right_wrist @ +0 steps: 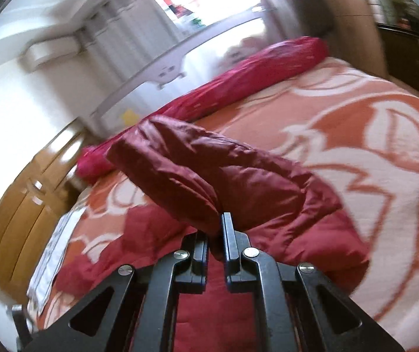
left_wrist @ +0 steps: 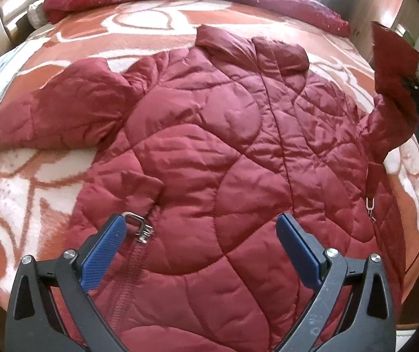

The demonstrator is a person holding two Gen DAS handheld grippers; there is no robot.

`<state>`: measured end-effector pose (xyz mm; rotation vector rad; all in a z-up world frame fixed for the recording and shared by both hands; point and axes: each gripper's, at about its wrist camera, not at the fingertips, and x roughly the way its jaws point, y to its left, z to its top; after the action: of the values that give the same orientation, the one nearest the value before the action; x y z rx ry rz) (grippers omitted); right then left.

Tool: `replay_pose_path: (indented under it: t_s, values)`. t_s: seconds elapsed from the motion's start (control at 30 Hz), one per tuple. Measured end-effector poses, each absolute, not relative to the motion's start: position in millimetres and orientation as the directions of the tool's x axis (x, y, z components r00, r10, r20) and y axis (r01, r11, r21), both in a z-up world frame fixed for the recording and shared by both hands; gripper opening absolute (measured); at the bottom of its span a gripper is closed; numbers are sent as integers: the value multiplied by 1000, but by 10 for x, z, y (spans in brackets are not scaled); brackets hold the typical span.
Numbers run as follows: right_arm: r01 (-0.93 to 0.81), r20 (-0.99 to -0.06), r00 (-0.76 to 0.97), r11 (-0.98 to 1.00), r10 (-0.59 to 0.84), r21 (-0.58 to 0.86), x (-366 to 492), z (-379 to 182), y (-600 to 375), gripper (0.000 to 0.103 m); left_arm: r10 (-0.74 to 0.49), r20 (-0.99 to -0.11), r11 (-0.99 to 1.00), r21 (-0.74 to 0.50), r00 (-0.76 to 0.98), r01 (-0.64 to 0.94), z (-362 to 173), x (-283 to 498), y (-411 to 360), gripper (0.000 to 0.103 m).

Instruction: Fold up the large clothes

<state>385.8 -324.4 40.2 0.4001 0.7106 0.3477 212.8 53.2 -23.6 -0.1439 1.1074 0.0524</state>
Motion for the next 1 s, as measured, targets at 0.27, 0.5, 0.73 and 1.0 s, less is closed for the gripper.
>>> replay_pose_path:
  t_s: [0.27, 0.5, 0.73, 1.0]
  values:
    - [-327, -609, 592, 848, 528, 417, 3909, 229, -2151, 8, -121, -868, 973, -199, 481, -113, -95, 2149, 768, 103]
    - [-444, -701, 464, 827, 542, 345, 3831, -171, -1120, 8, -261, -835, 921, -366, 485, -135, -75, 2323, 1015, 103]
    - [-511, -760, 357, 794, 544, 329, 3656, -577, -580, 10, -353, -803, 858, -482, 481, -176, -150, 2632, 1324, 103]
    - [-573, -788, 318, 769, 527, 283, 3455, -655, -389, 17, -484, -767, 765, -605, 422, -223, -513, 3237, 1525, 102]
